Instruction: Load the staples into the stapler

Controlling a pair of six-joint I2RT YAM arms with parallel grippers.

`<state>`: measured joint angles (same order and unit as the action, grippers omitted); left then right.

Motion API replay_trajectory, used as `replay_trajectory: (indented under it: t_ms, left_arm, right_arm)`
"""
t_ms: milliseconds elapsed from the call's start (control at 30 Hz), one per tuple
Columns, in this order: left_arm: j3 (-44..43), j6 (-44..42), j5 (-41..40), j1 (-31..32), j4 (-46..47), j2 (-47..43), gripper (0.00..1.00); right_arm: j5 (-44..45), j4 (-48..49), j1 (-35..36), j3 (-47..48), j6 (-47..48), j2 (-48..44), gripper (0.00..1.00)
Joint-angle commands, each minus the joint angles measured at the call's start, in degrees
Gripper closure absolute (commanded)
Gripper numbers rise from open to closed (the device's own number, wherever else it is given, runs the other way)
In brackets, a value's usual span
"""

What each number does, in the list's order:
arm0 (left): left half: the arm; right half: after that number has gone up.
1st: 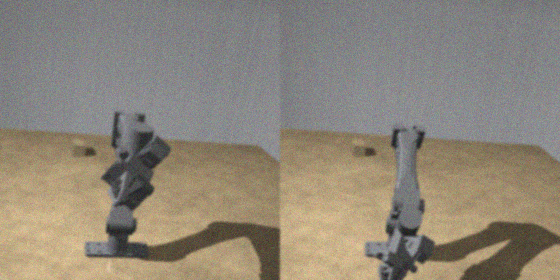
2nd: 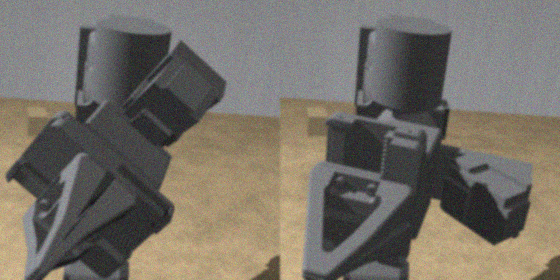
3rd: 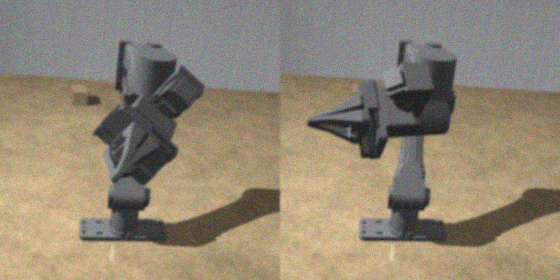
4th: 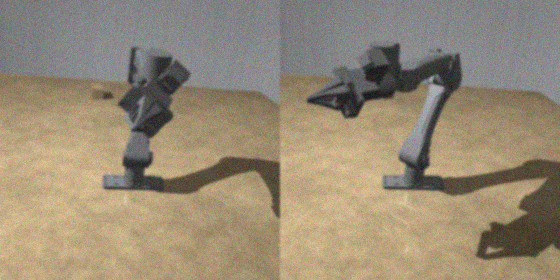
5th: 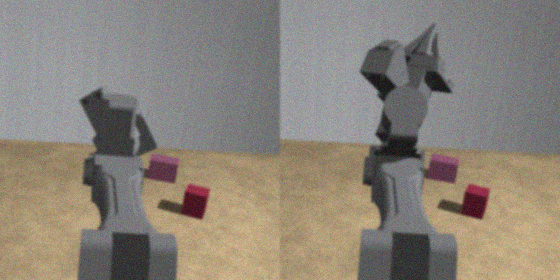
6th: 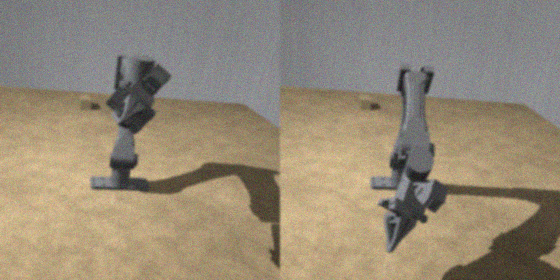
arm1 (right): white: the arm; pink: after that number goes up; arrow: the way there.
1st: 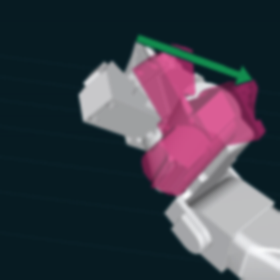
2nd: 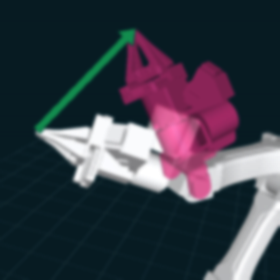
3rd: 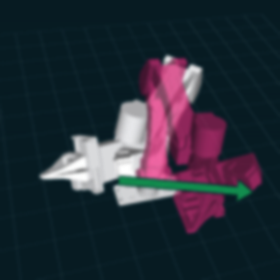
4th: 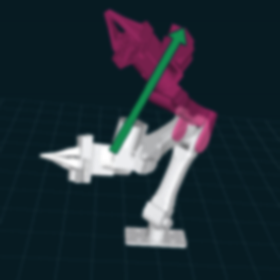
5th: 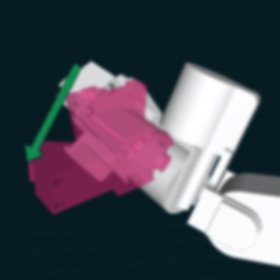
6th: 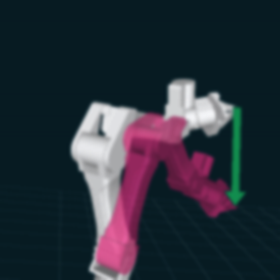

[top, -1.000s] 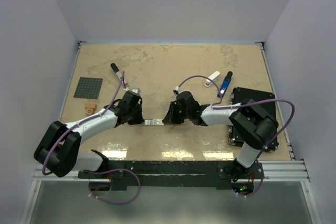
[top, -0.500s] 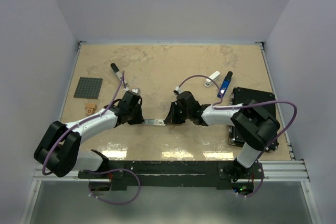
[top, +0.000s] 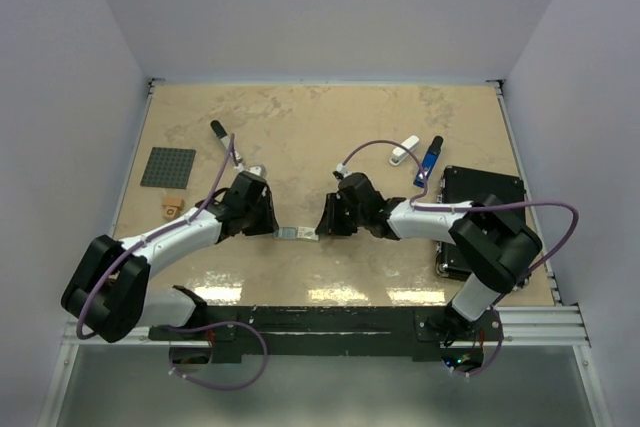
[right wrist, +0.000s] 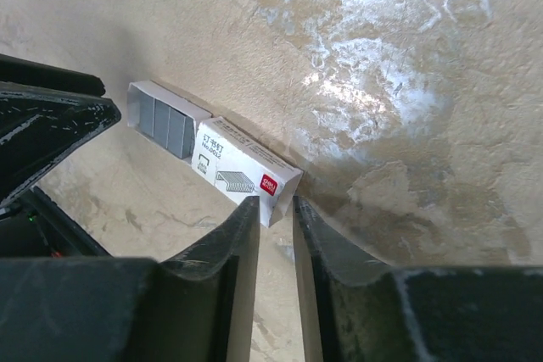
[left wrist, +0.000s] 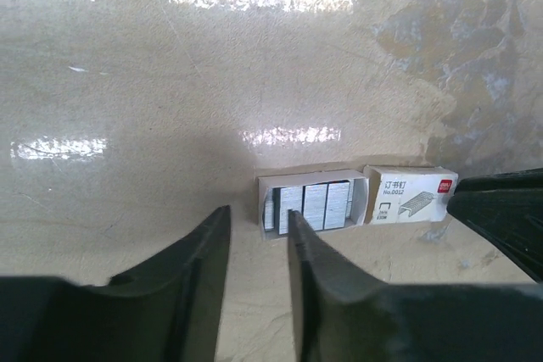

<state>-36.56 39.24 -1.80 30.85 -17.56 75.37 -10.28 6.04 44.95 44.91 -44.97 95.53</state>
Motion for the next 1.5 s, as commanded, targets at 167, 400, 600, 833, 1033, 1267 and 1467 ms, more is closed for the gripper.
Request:
replay_trajectory:
  t_ms: [167,400,600,833,1033,1267,1467]
  left_arm:
    - [-4.7,-2.4,-4.2,-2.6,-1.7,-6.9,0.33]
    - [-9.4,-6.5,-3.6,-13.8,-3.2,-6.7,0.10]
    - [-19.9,-9.4,-6.0,-19.9,-2.8,4.3,0.02]
    - [-39.0,-9.9,-13.0,-23.5,-3.0,23.0,0.02]
    - [-56.0,-9.8,-17.7,-24.7,-8.0,39.4,0.04]
    - [-67.4,-8.7,-21.7,-25.5,-12.7,50.5,0.08]
    - [-68.3,-8.8,-21.7,-25.8,-12.1,52.2,0.22]
  right_arm:
    - [7.1,-7.8,-0.2,4.3,6.2,-8.0,0.54]
    - [15.5,-13.7,-0.2,6.6,12.7,-14.7,0.09]
    - [19.9,-14.8,-0.2,4.8,16.0,-21.0,0.02]
    - [22.6,-16.3,-0.3,2.6,18.2,-25.7,0.02]
    - [23.2,-17.6,-0.2,0.5,18.2,-29.4,0.02]
    - [25.6,-20.5,-0.2,-0.3,18.5,-32.5,0.02]
    - [26.9,-21.7,-0.2,-0.4,19.3,-33.3,0.02]
